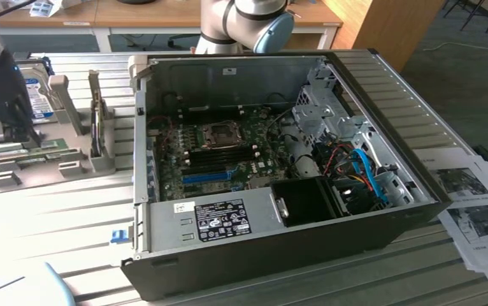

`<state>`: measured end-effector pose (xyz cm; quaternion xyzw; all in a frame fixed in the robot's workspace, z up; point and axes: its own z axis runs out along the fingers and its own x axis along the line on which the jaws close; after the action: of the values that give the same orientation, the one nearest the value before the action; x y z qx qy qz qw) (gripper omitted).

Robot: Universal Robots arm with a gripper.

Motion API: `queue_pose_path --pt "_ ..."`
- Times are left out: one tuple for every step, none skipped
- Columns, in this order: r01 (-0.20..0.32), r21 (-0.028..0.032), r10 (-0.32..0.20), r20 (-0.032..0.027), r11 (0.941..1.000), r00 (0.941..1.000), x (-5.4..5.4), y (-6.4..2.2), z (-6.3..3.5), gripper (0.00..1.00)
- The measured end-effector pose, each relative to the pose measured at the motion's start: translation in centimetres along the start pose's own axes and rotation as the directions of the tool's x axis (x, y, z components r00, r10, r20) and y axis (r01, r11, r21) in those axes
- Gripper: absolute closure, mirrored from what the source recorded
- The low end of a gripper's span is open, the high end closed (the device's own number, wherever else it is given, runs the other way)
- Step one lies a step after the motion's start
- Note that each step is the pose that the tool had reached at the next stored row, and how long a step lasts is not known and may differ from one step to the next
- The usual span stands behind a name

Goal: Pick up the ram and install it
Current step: 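Pick up the ram and move it above insertion slot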

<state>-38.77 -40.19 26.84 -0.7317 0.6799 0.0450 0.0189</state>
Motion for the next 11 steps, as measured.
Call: queue_pose_path --pt "0.0 -0.0011 0.0 -0.0004 1.0 1.0 0.0 -0.03 -0.22 0.89" --pt "0.0 -0.002 0.0 -0.0008 1.0 1.0 0.0 -0.04 -0.45 0.89" --pt "0.0 -0.003 0.0 -0.0011 1.0 1.0 -0.1 -0.07 -0.66 0.89" --pt "-0.001 -0.0037 0.001 -0.0013 1.0 1.0 -0.1 -0.09 -0.88 0.89" --pt "-0.001 -0.0043 0.001 -0.0017 1.0 1.0 -0.1 -0.1 -1.1 0.89" --pt "-0.001 -0.005 0.001 -0.002 1.0 1.0 -0.1 -0.12 -1.32 0.89" --pt "-0.001 -0.0055 0.001 -0.0023 1.0 1.0 -0.1 -0.13 -1.53 0.89" --pt "-0.001 -0.0059 0.001 -0.0026 1.0 1.0 -0.2 -0.14 -1.74 0.89" --pt "-0.001 -0.0063 0.001 -0.0029 1.0 1.0 -0.2 -0.16 -1.93 0.89" --pt "-0.001 -0.0066 0.001 -0.0031 1.0 1.0 -0.2 -0.17 -2.12 0.89" --pt "-0.001 -0.0067 0.001 -0.0031 1.0 1.0 -0.2 -0.17 -2.28 0.89"
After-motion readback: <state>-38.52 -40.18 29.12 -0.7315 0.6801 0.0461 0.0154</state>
